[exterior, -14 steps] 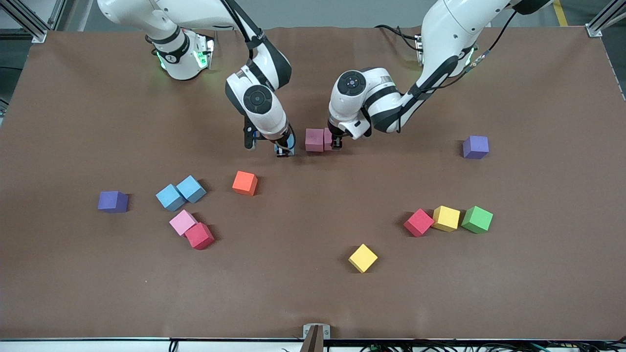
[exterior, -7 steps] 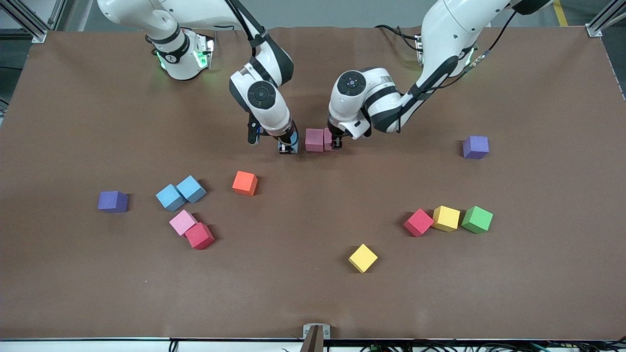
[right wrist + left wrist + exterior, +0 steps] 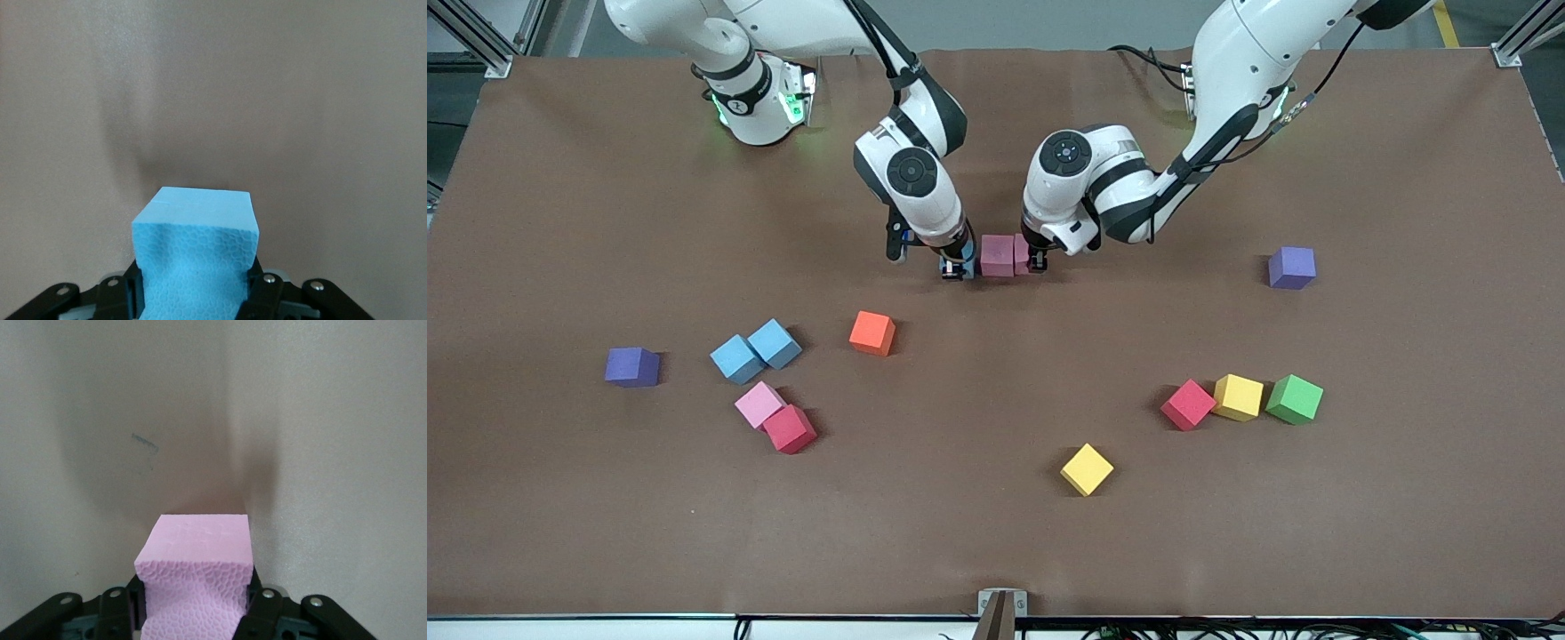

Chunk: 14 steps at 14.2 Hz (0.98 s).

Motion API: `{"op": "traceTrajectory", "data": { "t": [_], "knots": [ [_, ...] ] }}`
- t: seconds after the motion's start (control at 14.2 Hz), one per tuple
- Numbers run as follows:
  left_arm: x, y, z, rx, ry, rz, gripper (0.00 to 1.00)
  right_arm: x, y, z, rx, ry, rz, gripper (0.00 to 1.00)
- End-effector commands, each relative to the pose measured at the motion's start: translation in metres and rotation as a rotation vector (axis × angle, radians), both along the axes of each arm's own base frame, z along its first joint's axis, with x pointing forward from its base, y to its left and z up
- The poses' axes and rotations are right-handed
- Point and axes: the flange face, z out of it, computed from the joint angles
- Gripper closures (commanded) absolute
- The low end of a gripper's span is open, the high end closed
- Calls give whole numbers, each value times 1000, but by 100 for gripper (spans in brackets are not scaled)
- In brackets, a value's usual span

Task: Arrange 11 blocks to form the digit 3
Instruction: 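Set the second pink cube beside the first and open the left gripper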

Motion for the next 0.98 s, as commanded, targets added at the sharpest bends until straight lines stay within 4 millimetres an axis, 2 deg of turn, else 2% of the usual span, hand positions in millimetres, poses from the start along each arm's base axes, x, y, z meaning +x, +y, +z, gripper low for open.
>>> {"op": "traceTrajectory", "data": {
  "t": [0.0, 0.07, 0.21, 0.28, 0.63, 0.91],
  "knots": [
    [-1, -9, -8, -12, 9, 58, 71, -10, 5, -1, 5, 4, -37, 100],
    [-1, -9, -8, -12, 9, 58, 64, -11, 6, -1, 4, 4, -38, 100],
    [-1, -9, -9, -8, 11, 59, 31, -11, 6, -1, 4, 4, -40, 100],
    [-1, -9, -9, -6, 10, 56, 0, -10, 7, 1, 8, 2, -41, 100],
    [1, -8, -5, -6, 3, 59, 0, -11, 12, 1, 10, 1, -55, 100],
    [-2, -12, 6, 5, -9, 47, 0, -7, 16, 0, 16, -1, -57, 100]
  ]
}}
